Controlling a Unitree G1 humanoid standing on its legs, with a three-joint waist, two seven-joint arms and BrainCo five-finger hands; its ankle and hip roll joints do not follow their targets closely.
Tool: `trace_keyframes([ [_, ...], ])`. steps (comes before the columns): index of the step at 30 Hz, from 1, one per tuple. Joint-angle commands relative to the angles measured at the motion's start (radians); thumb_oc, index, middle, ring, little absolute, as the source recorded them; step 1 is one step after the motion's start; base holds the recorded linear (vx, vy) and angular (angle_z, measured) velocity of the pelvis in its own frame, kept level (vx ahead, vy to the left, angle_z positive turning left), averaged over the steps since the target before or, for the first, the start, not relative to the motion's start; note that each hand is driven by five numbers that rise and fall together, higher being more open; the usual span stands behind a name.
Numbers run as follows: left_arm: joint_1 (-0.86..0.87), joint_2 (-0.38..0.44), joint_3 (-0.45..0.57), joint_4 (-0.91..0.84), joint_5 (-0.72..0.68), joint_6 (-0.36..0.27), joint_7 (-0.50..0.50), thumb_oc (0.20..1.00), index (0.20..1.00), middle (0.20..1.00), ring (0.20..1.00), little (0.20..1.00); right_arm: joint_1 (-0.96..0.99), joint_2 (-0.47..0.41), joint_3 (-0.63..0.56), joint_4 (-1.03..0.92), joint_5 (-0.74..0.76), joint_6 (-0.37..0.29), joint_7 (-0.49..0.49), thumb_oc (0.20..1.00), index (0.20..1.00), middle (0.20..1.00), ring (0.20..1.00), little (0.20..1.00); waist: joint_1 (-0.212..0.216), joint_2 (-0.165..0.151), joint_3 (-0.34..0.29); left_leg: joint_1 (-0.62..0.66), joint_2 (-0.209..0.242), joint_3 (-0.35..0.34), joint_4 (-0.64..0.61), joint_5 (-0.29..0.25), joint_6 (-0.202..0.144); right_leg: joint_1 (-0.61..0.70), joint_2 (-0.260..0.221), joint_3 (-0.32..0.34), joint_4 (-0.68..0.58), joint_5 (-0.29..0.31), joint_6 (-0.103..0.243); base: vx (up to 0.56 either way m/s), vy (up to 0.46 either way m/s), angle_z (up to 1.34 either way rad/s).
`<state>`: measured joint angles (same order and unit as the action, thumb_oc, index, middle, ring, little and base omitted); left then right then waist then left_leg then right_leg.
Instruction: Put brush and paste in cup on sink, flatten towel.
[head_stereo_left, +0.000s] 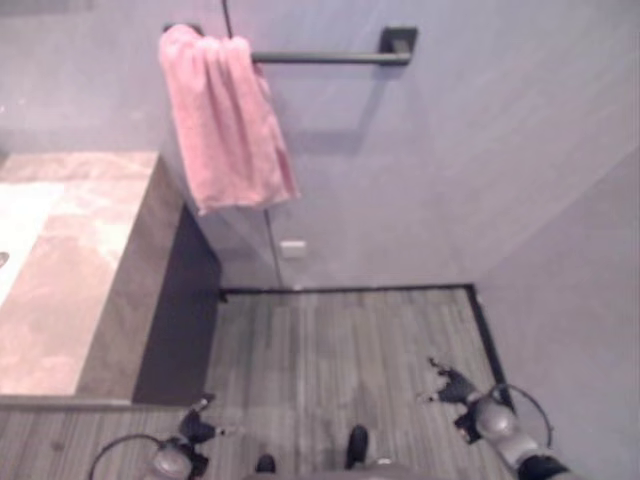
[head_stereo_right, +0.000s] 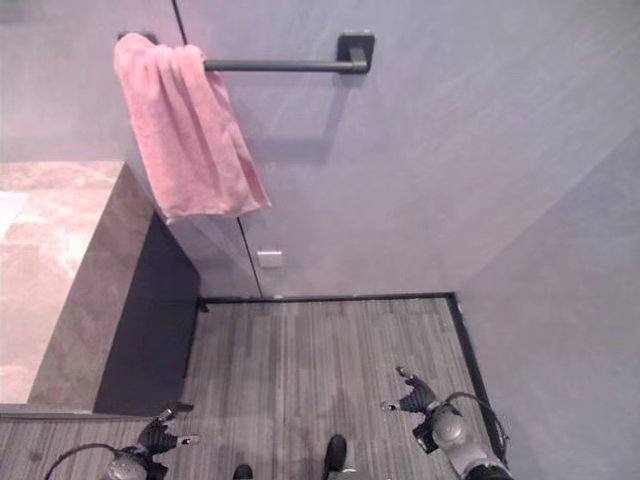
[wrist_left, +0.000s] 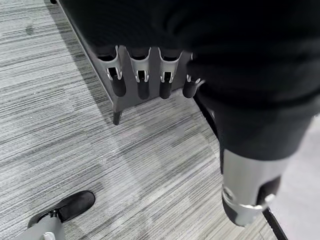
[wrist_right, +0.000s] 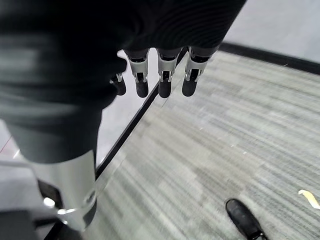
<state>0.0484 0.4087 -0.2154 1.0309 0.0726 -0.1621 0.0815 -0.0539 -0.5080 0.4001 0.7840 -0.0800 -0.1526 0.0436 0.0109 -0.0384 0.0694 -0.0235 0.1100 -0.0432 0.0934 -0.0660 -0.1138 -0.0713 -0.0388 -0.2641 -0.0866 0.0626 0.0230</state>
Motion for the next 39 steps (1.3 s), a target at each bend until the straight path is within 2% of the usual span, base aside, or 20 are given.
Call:
trace_keyframes([
  [1,-0.009,0.077,-0.003,-0.044,-0.009,-0.025,-0.005,1.0,1.0,1.0,1.0,1.0,0.024,-0.081,-0.038,-0.054,-0.008,-0.04,-0.02,1.0,1.0,1.0,1.0,1.0,0.033,-0.022,0.08,-0.142,-0.032,-0.045,0.367,0.141,0.062,0.019,-0.014,0.001,0.101,-0.123,0.023,0.03,-0.152,0.09],
  [3,-0.023,0.089,0.02,-0.069,-0.045,-0.026,0.012,1.0,1.0,1.0,1.0,1.0,0.038,-0.067,-0.081,-0.055,0.036,-0.031,-0.034,1.0,1.0,1.0,1.0,1.0,0.019,-0.027,0.098,-0.199,-0.031,-0.001,0.393,0.116,0.069,0.027,-0.016,-0.02,0.106,-0.142,0.012,0.06,-0.077,0.19],
  [6,-0.02,0.084,0.044,-0.087,-0.074,-0.035,0.025,1.0,1.0,1.0,1.0,1.0,0.058,-0.047,-0.119,-0.037,0.047,-0.026,-0.05,1.0,1.0,1.0,1.0,1.0,0.0,-0.035,0.085,-0.249,-0.078,0.064,0.167,0.02,0.089,0.045,-0.041,-0.061,0.095,-0.151,0.032,0.16,0.078,0.4],
  [7,-0.015,0.08,0.049,-0.093,-0.083,-0.039,0.032,1.0,1.0,1.0,1.0,1.0,0.067,-0.033,-0.133,-0.02,0.054,-0.028,-0.065,1.0,1.0,1.0,1.0,1.0,0.0,-0.032,0.079,-0.254,-0.086,0.086,0.097,0.028,0.083,0.062,-0.039,-0.062,0.088,-0.156,0.043,0.22,0.178,0.67],
  [8,-0.015,0.075,0.051,-0.101,-0.091,-0.043,0.038,1.0,1.0,1.0,1.0,1.0,0.067,-0.014,-0.148,0.002,0.066,-0.028,-0.083,1.0,1.0,1.0,1.0,1.0,-0.002,-0.022,0.071,-0.28,-0.096,0.119,0.018,0.075,0.073,0.071,-0.034,-0.071,0.084,-0.156,0.049,0.23,0.214,0.66],
  [9,-0.012,0.075,0.052,-0.119,-0.101,-0.043,0.044,1.0,1.0,1.0,1.0,1.0,0.06,0.002,-0.16,0.013,0.083,-0.027,-0.095,1.0,1.0,1.0,1.0,1.0,0.01,-0.021,0.063,-0.29,-0.105,0.089,-0.006,0.11,0.083,0.067,-0.035,-0.069,0.09,-0.152,0.049,0.24,0.262,0.43],
  [11,0.008,0.07,0.061,-0.157,-0.114,-0.051,0.05,1.0,1.0,1.0,1.0,1.0,0.041,0.039,-0.164,0.017,0.101,-0.027,-0.097,1.0,1.0,1.0,1.0,1.0,0.014,-0.02,0.056,-0.251,-0.128,0.045,0.023,0.068,0.108,0.066,-0.053,-0.042,0.151,-0.176,0.06,0.3,0.32,-0.05],
  [14,0.012,0.078,0.056,-0.168,-0.102,-0.054,0.033,1.0,1.0,1.0,1.0,1.0,0.027,0.069,-0.174,0.034,0.108,-0.024,-0.095,1.0,1.0,1.0,1.0,1.0,0.003,-0.027,0.042,-0.228,-0.145,0.057,0.042,0.022,0.133,0.071,-0.083,-0.029,0.204,-0.176,0.078,0.26,0.295,-0.73],
  [18,0.036,0.095,0.06,-0.207,-0.095,-0.058,0.026,1.0,1.0,1.0,1.0,1.0,0.022,0.094,-0.168,0.032,0.112,-0.023,-0.085,1.0,1.0,1.0,1.0,1.0,0.007,-0.029,0.036,-0.2,-0.159,0.082,0.067,-0.024,0.163,0.058,-0.117,-0.008,0.271,-0.118,0.104,0.2,0.267,-0.17],
  [19,0.042,0.11,0.056,-0.235,-0.087,-0.061,0.018,1.0,1.0,1.0,1.0,1.0,0.025,0.099,-0.162,0.023,0.102,-0.02,-0.078,1.0,1.0,1.0,1.0,1.0,0.004,-0.023,0.037,-0.183,-0.171,0.083,0.076,-0.04,0.175,0.049,-0.135,0.001,0.314,-0.067,0.114,0.12,0.181,-0.36],
  [21,0.046,0.119,0.055,-0.254,-0.083,-0.063,0.015,1.0,1.0,1.0,1.0,1.0,0.027,0.101,-0.161,0.021,0.099,-0.021,-0.077,1.0,1.0,1.0,1.0,1.0,0.005,-0.019,0.039,-0.176,-0.176,0.086,0.082,-0.049,0.183,0.044,-0.14,0.007,0.33,-0.056,0.116,0.17,0.254,-0.14],
  [26,0.067,0.158,0.044,-0.329,-0.045,-0.064,-0.004,1.0,1.0,1.0,1.0,1.0,0.051,0.113,-0.162,-0.008,0.089,-0.022,-0.071,1.0,1.0,1.0,1.0,1.0,-0.017,0.001,0.059,-0.097,-0.205,0.078,0.065,-0.077,0.229,-0.043,-0.175,0.039,0.588,0.07,0.119,0.15,0.248,0.07],
  [28,0.072,0.163,0.04,-0.346,-0.034,-0.062,-0.01,1.0,1.0,1.0,1.0,1.0,0.052,0.127,-0.173,-0.023,0.135,-0.023,-0.068,1.0,1.0,1.0,1.0,1.0,-0.024,0.011,0.075,-0.077,-0.2,0.074,0.054,-0.074,0.235,-0.094,-0.151,0.052,0.662,0.033,0.116,0.06,0.086,0.2],
  [29,0.066,0.163,0.036,-0.353,-0.032,-0.059,-0.014,1.0,1.0,1.0,1.0,1.0,0.058,0.122,-0.171,-0.051,0.14,-0.027,-0.058,1.0,1.0,1.0,1.0,1.0,-0.027,0.01,0.079,-0.066,-0.199,0.069,0.043,-0.069,0.231,-0.111,-0.109,0.066,0.64,-0.023,0.11,0.07,-0.008,0.06],
  [30,0.06,0.163,0.036,-0.34,-0.029,-0.062,-0.013,1.0,1.0,1.0,1.0,1.0,0.056,0.121,-0.168,-0.059,0.141,-0.028,-0.054,1.0,1.0,1.0,1.0,1.0,-0.021,0.009,0.075,-0.064,-0.194,0.072,0.038,-0.059,0.226,-0.116,-0.105,0.038,0.591,-0.054,0.104,0.1,-0.024,-0.14],
  [31,0.062,0.163,0.039,-0.34,-0.03,-0.059,-0.011,1.0,1.0,1.0,1.0,1.0,0.054,0.118,-0.168,-0.082,0.144,-0.028,-0.057,1.0,1.0,1.0,1.0,1.0,-0.005,0.01,0.07,-0.061,-0.184,0.089,0.034,-0.065,0.219,-0.1,-0.136,-0.024,0.516,-0.078,0.106,0.15,-0.081,-0.29],
  [32,0.073,0.155,0.046,-0.346,-0.038,-0.061,-0.01,1.0,1.0,1.0,1.0,1.0,0.03,0.115,-0.16,-0.081,0.142,-0.029,-0.065,1.0,1.0,1.0,1.0,1.0,0.022,0.024,0.076,-0.049,-0.146,0.106,0.036,-0.082,0.2,-0.069,-0.169,-0.093,0.327,-0.07,0.111,0.15,-0.125,-0.29],
  [34,0.059,0.158,0.048,-0.344,-0.047,-0.062,-0.003,1.0,1.0,1.0,1.0,1.0,0.001,0.105,-0.151,-0.082,0.124,-0.025,-0.076,1.0,1.0,1.0,1.0,1.0,0.028,0.019,0.084,-0.042,-0.133,0.099,0.043,-0.092,0.184,-0.078,-0.171,-0.032,0.169,0.01,0.138,0.18,-0.224,-0.77],
  [35,0.043,0.156,0.043,-0.332,-0.046,-0.062,0.006,1.0,1.0,1.0,1.0,1.0,-0.005,0.102,-0.145,-0.085,0.105,-0.019,-0.085,1.0,1.0,1.0,1.0,1.0,0.02,0.009,0.09,-0.033,-0.125,0.085,0.059,-0.102,0.172,-0.072,-0.172,0.012,0.14,0.055,0.158,0.17,-0.208,-0.78],
  [39,0.026,0.139,0.034,-0.288,-0.04,-0.063,0.01,1.0,1.0,1.0,1.0,1.0,-0.001,0.103,-0.134,-0.072,0.091,-0.018,-0.084,1.0,1.0,1.0,1.0,1.0,0.015,-0.017,0.065,-0.004,-0.095,0.073,0.027,-0.085,0.142,-0.034,-0.131,-0.008,0.091,0.027,0.148,0.24,-0.279,0.35],
])
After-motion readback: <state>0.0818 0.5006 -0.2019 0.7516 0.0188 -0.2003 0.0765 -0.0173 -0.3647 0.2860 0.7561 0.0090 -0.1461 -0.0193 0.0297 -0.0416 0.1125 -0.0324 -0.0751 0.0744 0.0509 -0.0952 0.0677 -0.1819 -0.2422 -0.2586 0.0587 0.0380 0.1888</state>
